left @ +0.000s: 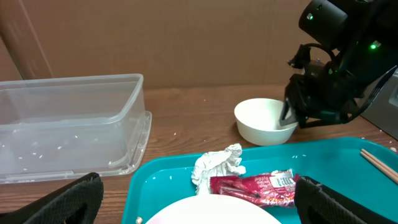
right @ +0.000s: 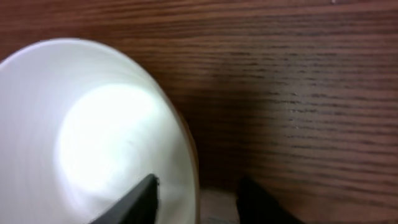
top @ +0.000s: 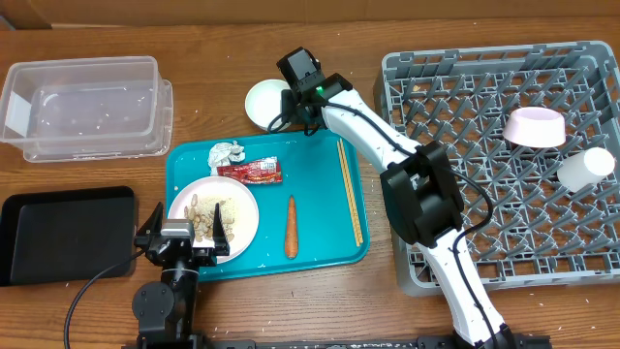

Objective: Sort waste into correct bins and load items into the dishwasher
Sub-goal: 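Grasp the large white bowl rim and lift it off the tray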

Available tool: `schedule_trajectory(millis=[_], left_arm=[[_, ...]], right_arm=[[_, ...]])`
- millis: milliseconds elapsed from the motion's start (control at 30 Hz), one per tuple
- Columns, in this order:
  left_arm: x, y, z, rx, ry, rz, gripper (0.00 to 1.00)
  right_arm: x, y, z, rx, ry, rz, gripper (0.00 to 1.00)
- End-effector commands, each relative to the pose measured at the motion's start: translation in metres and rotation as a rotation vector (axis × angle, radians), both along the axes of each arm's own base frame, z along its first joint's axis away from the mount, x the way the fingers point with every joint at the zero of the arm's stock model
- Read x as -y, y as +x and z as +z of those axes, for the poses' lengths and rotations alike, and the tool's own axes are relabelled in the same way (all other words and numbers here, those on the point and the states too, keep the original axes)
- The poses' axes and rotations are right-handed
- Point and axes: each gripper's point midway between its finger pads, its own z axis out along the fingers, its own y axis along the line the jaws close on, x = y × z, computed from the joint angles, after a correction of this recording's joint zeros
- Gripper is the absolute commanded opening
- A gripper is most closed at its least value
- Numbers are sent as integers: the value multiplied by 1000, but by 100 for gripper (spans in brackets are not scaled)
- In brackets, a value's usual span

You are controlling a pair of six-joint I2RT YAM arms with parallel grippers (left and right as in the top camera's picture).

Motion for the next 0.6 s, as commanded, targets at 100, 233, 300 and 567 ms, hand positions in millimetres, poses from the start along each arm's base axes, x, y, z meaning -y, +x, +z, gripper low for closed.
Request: schedule_trajectory(millis=[100,233,300,567], left_arm=[[1,0,0,5,19,-5,100],[1,0,0,5,19,-5,100],[1,0,0,5,19,-5,100],[1,0,0,5,19,-5,100]], right_arm=[[-1,7,18,26,11,-12,24],[0,8,37,30,18,-20,4],[2,8,43,28,19,-25,4],[17,10,121,99,46,-55,4]])
